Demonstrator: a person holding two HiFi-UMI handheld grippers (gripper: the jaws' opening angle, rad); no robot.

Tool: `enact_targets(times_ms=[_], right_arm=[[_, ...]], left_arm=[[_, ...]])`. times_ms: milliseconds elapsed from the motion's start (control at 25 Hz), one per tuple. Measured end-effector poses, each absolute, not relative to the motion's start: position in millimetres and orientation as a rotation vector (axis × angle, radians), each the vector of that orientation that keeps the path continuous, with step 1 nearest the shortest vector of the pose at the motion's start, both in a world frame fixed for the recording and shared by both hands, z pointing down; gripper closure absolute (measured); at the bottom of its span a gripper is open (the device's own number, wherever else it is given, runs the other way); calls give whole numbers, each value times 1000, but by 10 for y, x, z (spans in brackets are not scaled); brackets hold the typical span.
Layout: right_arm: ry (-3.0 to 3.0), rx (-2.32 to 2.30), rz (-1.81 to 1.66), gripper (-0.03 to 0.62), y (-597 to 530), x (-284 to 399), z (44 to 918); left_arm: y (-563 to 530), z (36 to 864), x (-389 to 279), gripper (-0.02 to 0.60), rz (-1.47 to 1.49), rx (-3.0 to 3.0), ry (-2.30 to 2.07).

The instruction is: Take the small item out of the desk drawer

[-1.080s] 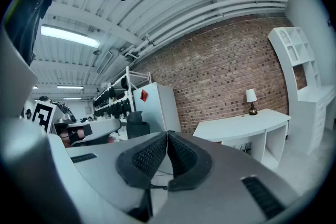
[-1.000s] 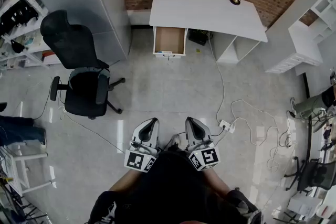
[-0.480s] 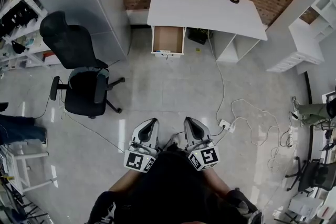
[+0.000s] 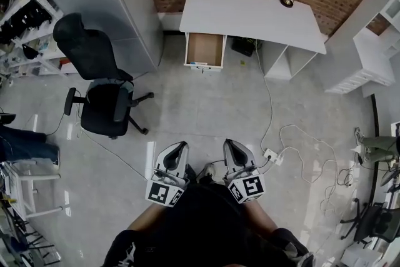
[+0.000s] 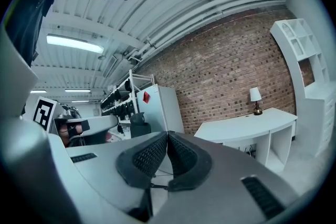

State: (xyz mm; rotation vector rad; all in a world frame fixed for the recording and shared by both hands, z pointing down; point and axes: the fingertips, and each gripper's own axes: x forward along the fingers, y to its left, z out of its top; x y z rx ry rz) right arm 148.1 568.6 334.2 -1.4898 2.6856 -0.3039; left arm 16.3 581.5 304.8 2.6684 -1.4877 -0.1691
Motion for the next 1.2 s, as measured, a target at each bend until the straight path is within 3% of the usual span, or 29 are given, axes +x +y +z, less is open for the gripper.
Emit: enact_targets(times_ms=[320,1200], right_arm=[[2726,-1478,-339,566,5134,1456,3475],[2830,-1592,-314,566,2271,644,3687]], left_arm=[[5320,3190,-4,569,-143,2597,-1529],[2432,3431,-797,569,-99,2605,-1430]])
